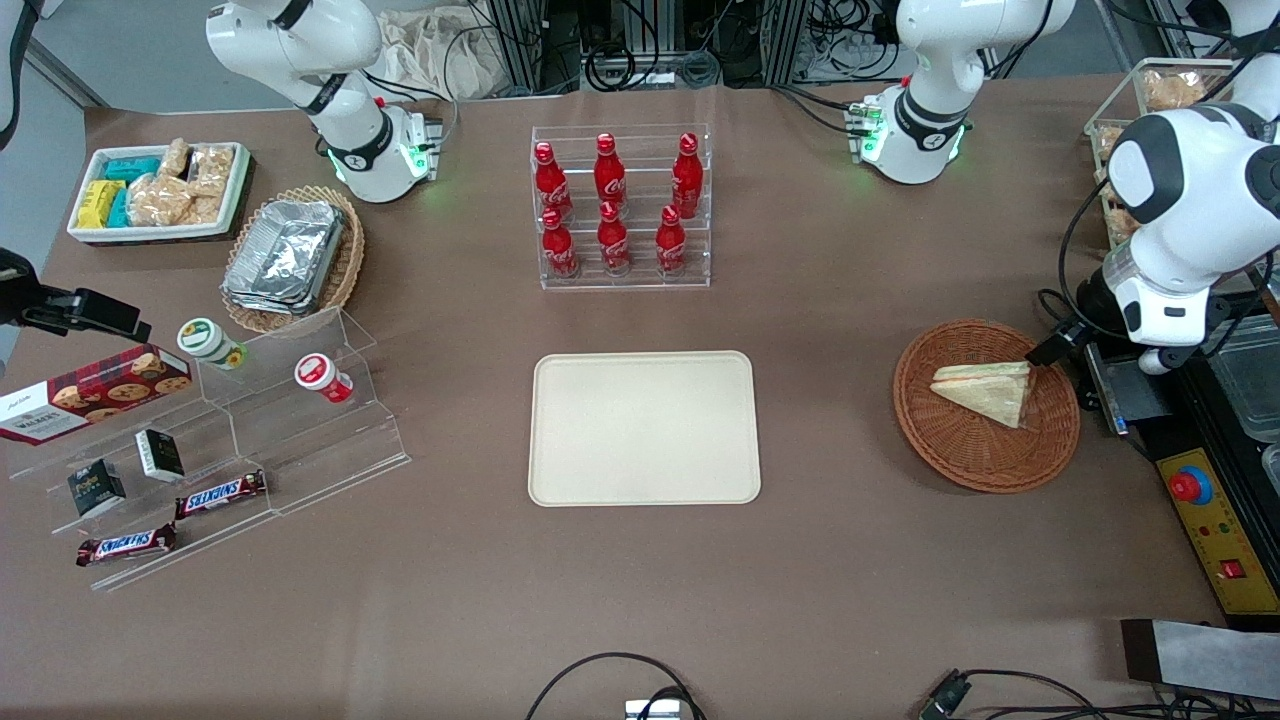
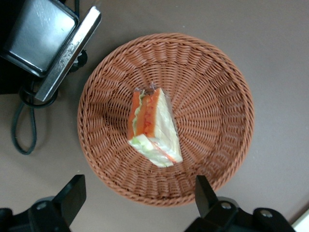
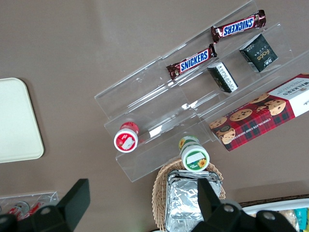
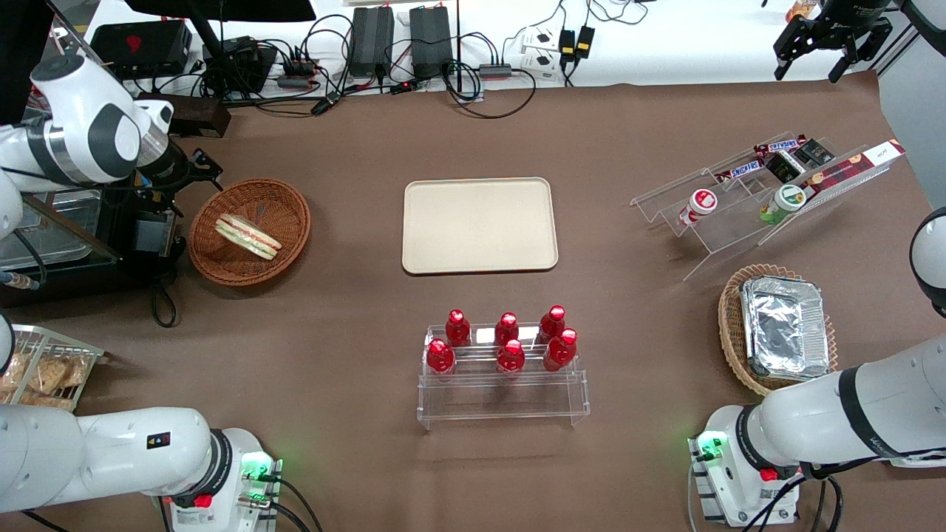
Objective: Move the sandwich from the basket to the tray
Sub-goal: 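Move the left gripper over the wrapped sandwich in the wicker basket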
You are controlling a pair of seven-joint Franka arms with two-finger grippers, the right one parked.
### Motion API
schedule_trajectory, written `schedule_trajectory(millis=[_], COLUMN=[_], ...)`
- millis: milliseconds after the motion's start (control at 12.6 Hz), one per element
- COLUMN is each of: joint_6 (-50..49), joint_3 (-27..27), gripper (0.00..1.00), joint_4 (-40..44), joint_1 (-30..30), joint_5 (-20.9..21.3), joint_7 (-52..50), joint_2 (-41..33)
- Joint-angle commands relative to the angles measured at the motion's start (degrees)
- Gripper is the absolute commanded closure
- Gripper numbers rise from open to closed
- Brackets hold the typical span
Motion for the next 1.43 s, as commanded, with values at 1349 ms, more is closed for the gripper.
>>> schedule_trajectory(millis=[1349], joint_6=[23.44], joint_3=[1.39], gripper=[0.0], joint_4=[-8.49], joint_1=[0.35], joint_5=[-13.62], joint_7=[-5.41], joint_2=[10.36])
